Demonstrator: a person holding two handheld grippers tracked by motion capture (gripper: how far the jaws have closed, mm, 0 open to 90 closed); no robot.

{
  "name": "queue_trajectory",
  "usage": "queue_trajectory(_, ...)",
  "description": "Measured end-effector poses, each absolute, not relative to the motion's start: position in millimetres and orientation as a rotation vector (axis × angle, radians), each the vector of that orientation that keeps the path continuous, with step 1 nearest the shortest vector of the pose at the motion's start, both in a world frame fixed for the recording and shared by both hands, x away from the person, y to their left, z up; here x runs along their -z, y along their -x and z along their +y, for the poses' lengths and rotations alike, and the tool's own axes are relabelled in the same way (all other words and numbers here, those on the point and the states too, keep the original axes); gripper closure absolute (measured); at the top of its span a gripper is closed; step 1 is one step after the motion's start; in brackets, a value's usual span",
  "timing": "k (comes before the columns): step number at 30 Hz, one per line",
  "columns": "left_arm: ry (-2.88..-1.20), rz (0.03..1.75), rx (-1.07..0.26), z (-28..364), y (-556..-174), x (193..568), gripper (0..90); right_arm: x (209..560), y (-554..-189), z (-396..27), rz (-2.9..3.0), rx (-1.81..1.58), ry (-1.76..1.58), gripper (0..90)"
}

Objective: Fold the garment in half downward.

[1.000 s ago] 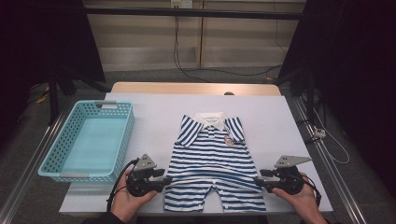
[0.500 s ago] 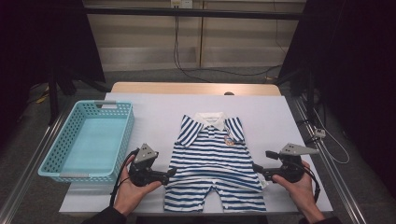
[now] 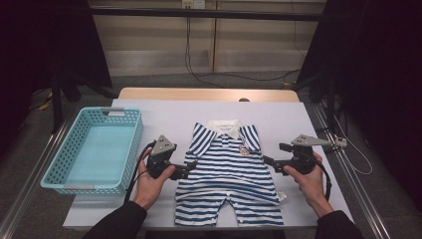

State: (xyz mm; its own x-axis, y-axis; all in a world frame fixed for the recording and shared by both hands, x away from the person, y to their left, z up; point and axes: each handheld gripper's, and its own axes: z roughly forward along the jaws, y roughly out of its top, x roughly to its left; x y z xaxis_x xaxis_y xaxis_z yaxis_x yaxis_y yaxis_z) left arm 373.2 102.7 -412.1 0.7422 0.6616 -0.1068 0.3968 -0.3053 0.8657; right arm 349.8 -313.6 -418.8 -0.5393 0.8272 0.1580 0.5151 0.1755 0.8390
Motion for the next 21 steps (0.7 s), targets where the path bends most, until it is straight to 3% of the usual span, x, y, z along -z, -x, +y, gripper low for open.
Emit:
queue_trajectory(13,-1.904,0.849,-0.340,91.8,-410.4,413.9,6.9,420.0,-387.5,-311.5,2.119,-1.313,-1.297,14.0)
queue_trajectory(21,-1.981,0.830,-0.311,82.5,-435.8,415.6,7.2,417.5,-419.3,-305.4,2.132,-1.255,-1.325,14.0)
